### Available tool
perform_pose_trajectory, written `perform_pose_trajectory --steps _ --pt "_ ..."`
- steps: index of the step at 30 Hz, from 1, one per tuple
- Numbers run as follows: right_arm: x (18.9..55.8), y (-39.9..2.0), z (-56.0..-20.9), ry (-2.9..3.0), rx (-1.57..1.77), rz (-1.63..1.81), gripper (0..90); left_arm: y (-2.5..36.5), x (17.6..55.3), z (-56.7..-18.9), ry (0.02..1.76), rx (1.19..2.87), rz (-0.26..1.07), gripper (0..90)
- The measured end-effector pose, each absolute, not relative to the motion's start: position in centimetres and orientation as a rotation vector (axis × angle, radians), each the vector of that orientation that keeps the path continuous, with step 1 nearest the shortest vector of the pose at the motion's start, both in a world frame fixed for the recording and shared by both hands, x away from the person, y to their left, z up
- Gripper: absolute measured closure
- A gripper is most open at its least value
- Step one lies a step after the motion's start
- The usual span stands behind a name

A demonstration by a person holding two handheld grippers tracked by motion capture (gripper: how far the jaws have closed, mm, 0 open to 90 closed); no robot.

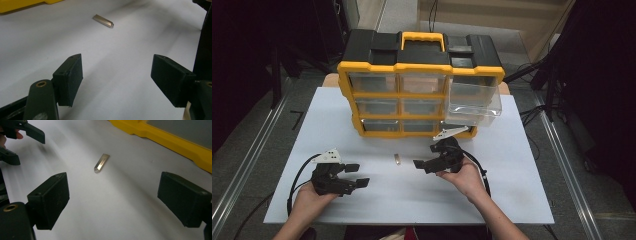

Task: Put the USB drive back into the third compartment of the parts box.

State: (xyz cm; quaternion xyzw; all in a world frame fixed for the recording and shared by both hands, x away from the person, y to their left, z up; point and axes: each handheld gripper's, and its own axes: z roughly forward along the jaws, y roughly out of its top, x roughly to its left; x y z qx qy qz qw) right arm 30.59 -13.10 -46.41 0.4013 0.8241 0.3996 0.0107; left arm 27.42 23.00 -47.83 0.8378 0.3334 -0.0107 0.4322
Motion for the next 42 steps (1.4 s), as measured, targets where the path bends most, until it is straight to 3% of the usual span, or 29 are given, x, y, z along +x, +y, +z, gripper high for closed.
perform_pose_trajectory --steps 10,13,42 --pt "31.3 -11.5 -46.6 2.6 1.237 1.225 8.9 23.0 27.4 -47.8 0.832 2.092 -0.027 27.2" --pt "31.4 -11.1 -46.6 2.585 1.233 1.243 14.3 23.0 27.4 -47.8 0.831 2.091 -0.028 27.2" --pt "32.6 -8.5 -48.1 2.64 1.235 1.178 14.5 23.1 27.4 -47.8 0.833 2.088 -0.032 27.2"
